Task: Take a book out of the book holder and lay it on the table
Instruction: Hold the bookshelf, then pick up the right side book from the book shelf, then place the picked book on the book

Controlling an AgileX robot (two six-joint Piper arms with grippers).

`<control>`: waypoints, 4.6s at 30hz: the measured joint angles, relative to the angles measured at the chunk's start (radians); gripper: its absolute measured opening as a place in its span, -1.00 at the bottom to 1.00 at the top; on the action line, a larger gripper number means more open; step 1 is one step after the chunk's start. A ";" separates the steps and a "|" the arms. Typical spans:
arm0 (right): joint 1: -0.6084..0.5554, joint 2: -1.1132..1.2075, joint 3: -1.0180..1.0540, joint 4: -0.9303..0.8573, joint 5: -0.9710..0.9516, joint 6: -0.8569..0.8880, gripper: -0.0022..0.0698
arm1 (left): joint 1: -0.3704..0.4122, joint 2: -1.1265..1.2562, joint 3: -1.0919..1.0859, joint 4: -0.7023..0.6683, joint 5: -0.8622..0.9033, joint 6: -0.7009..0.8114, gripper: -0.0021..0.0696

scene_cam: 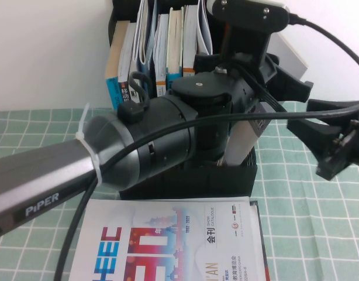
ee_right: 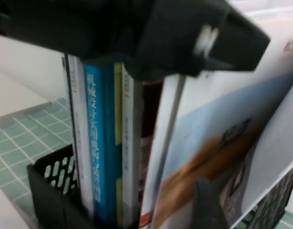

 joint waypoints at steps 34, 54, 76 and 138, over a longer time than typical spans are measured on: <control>0.072 0.253 -0.197 0.217 -0.159 0.014 -0.90 | -0.125 -0.173 0.000 -0.006 -0.057 0.180 -0.95; 0.072 -0.343 -0.285 -0.212 0.152 -0.041 -0.90 | -0.451 -0.751 0.000 -0.006 -0.758 0.425 -0.95; 0.283 -0.363 -0.325 -0.807 0.098 0.548 -0.90 | -0.734 -1.048 0.342 -0.006 -0.912 0.278 -0.95; 0.560 0.342 -0.647 -0.901 0.324 0.364 -0.91 | -0.734 -1.046 0.458 -0.006 -0.844 0.086 -0.95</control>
